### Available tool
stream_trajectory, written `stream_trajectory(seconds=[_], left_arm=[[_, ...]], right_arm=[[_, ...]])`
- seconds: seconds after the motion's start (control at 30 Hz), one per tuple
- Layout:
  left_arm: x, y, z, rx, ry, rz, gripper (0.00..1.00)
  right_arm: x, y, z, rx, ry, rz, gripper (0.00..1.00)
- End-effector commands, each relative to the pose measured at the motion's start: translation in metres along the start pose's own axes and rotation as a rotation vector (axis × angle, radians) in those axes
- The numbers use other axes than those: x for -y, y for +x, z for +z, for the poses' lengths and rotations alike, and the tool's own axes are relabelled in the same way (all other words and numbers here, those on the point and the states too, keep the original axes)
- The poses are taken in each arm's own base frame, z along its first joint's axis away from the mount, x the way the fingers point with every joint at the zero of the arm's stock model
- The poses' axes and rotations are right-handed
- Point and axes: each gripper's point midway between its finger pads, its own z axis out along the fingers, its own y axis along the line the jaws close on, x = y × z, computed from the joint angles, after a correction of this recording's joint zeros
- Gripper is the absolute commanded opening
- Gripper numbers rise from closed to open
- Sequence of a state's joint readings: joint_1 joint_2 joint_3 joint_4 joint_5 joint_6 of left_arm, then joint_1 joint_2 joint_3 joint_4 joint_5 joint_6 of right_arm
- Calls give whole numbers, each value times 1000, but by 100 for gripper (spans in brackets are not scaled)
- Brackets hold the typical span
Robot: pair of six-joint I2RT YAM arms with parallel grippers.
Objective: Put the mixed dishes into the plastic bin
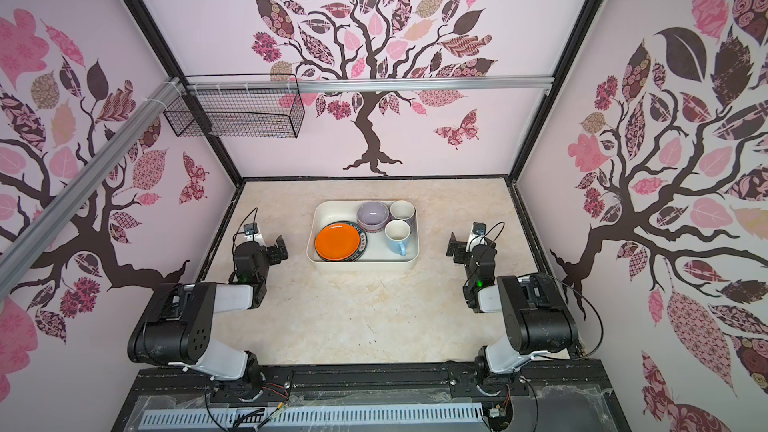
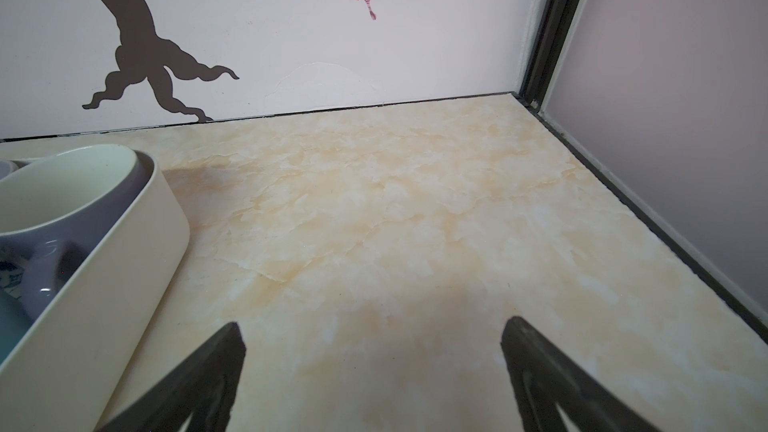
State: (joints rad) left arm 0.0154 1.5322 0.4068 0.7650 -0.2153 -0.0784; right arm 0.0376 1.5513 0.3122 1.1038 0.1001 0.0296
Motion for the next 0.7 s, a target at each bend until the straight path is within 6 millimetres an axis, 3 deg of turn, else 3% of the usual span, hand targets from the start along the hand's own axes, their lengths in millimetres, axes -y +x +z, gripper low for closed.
stream_trajectory(seconds=[0.0, 0.53, 0.67], left_arm=[[1, -11, 0, 31, 8, -9, 98], [1, -11, 1, 28, 8, -5, 98], [13, -8, 5, 20, 86, 9, 98]], right_arm=[[-1, 1, -1, 6, -5, 9, 100], [-1, 1, -1, 6, -6, 9, 100], [-1, 1, -1, 6, -5, 9, 99]])
